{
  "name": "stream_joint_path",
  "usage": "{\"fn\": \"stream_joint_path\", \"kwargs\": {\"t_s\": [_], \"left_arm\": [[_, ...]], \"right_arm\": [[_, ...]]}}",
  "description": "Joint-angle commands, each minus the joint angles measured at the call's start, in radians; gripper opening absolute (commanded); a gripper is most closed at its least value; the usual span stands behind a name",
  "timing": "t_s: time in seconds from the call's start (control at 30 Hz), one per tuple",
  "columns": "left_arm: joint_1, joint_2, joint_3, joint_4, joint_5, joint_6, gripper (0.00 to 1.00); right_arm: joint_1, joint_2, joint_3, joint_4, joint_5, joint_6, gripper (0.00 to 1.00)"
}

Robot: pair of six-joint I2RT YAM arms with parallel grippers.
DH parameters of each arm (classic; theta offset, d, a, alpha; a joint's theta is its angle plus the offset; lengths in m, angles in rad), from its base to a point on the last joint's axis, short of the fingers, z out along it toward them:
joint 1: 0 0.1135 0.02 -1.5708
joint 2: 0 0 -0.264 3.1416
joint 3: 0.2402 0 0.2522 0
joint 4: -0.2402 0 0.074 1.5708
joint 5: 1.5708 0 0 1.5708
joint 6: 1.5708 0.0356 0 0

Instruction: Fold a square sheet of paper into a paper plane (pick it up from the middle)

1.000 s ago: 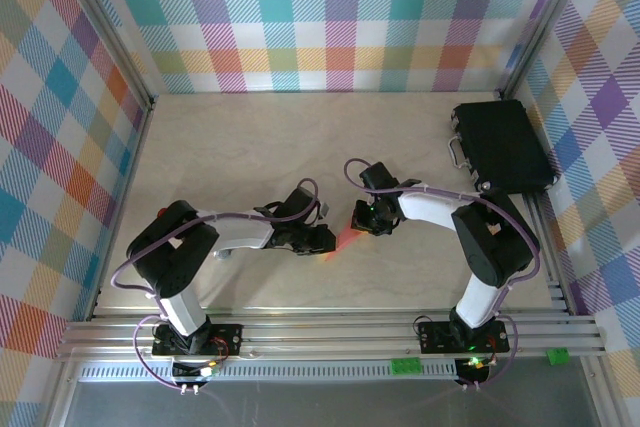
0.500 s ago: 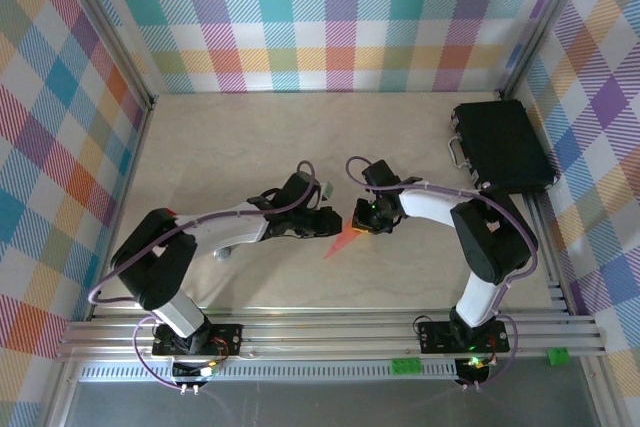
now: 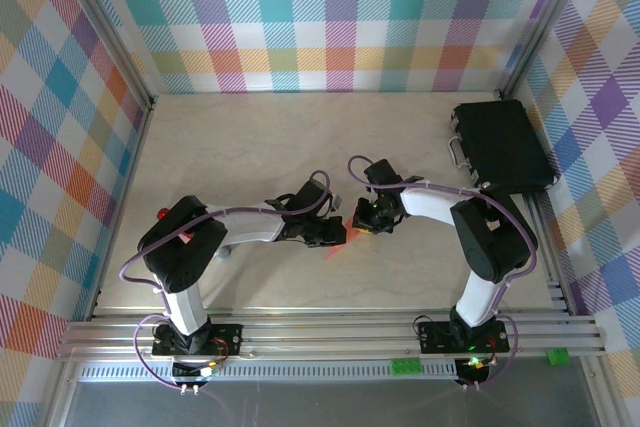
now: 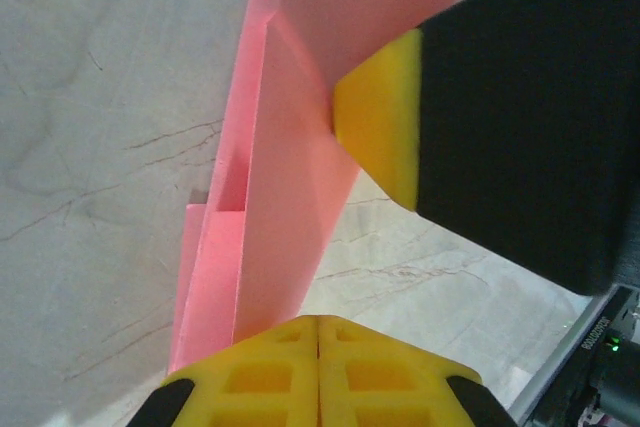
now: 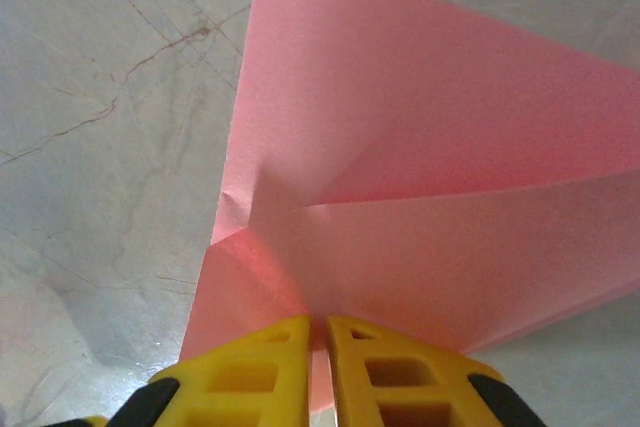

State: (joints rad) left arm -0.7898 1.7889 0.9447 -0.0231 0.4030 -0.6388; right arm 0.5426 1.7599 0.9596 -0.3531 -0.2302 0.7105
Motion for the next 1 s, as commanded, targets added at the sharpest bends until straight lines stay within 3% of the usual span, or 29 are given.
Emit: {"fn": "stream_joint_path", "kwargs": {"t_s": [0.0,0.7,0.97], "left_arm": [[-0.004,0.027,0.039,0.020,0.018,-0.009,0.07],[-0.006,0.090,0.042,-0.016,-0.001,0.017,0.05],[-0.020,-0.007,0.053,-0.042,-0.007,0.018,0.06]], "right_arm": [[0.002,0.062,-0.018,-0.047,0.026,-0.005,0.16],[0.000,0.084,-0.013,-0.065,0.035,-0.004,0.15],[-0.002,0.084,-0.013,-0.067,0.037,-0.002,0.14]]}}
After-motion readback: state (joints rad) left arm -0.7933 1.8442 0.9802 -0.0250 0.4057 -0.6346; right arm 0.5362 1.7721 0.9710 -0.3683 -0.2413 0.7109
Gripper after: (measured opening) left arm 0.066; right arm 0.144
